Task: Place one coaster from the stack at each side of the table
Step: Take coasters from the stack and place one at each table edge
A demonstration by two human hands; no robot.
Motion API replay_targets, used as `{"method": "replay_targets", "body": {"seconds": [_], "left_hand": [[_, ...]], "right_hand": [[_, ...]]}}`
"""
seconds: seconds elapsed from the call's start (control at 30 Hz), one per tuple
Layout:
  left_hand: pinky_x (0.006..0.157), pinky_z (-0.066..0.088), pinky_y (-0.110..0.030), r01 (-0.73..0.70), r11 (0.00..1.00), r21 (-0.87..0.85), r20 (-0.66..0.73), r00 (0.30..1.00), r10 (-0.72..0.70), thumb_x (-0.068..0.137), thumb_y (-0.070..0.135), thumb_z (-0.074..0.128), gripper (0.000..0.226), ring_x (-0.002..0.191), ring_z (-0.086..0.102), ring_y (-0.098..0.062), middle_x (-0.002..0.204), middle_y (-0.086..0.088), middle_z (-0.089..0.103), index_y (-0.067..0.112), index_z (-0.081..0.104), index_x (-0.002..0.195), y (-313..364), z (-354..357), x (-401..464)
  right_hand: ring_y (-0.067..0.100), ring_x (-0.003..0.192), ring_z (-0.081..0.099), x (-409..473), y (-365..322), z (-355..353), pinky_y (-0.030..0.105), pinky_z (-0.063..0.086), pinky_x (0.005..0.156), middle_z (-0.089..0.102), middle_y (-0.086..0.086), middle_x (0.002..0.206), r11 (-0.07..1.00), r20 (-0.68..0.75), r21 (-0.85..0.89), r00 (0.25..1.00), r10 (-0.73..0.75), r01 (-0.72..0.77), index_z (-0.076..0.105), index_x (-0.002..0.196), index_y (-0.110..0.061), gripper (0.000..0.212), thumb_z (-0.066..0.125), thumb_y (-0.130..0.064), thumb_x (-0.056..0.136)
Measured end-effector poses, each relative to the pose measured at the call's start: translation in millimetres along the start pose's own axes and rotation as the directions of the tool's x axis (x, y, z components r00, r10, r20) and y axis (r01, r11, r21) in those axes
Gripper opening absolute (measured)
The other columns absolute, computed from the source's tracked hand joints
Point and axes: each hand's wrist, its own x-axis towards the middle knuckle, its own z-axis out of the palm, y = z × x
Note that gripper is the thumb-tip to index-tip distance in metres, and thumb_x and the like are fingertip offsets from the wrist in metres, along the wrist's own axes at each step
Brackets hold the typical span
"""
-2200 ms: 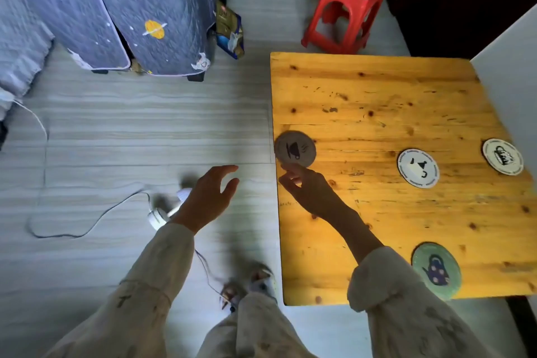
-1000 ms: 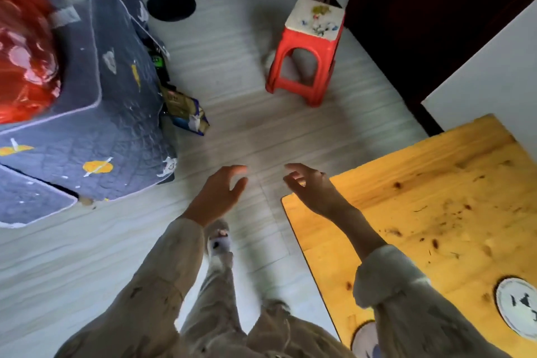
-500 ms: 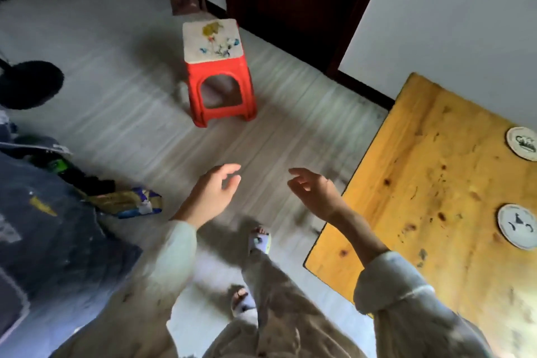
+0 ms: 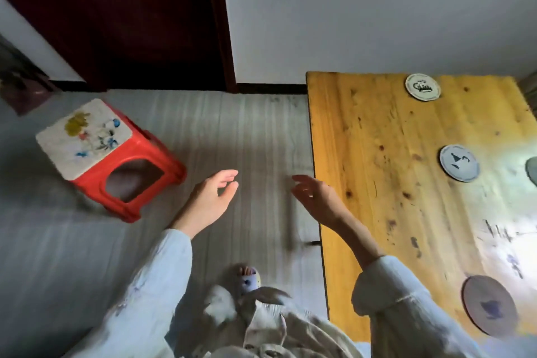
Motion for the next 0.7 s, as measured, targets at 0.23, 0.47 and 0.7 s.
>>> {"method": "replay_targets", "body": {"seconds": [0.23,0.47,0.7], "left_hand": [[0.096,0.041,-0.029,-0.2,0.977,0.073,0.26,0.95,0.175,0.088,0.022,0.05,0.029,0.105,0.057,-0.013,0.117,-0.002,0.062,0.02,0.057,0.116,45.3,21.5,113.3],[0.101,0.04,-0.035,-0.36,0.921,0.15,0.551,0.804,0.225,0.089,0.031,0.046,0.031,0.115,0.051,-0.015,0.123,0.004,0.058,0.03,0.052,0.119,89.4,58.2,209.6],[0.103,0.036,-0.036,-0.524,0.826,0.206,0.762,0.616,0.201,0.091,0.028,0.044,0.036,0.121,0.044,-0.018,0.132,-0.001,0.05,0.024,0.046,0.127,132.4,97.2,280.2]], "right_hand": [[0.022,0.108,0.064,24.9,20.9,-43.5,0.023,0.045,0.084,0.067,0.007,0.119,0.979,-0.201,0.061,0.959,0.201,-0.192,0.049,0.128,-0.011,0.035,0.048,-0.025,0.095],[0.028,0.101,0.066,55.4,39.2,-74.4,0.032,0.051,0.085,0.066,0.011,0.121,0.891,-0.356,0.264,0.821,0.446,-0.369,0.049,0.127,-0.011,0.036,0.049,-0.027,0.095],[0.029,0.105,0.064,81.6,66.0,-96.2,0.035,0.05,0.089,0.063,0.013,0.124,0.728,-0.399,0.495,0.62,0.675,-0.474,0.051,0.127,-0.013,0.034,0.048,-0.026,0.095]]}}
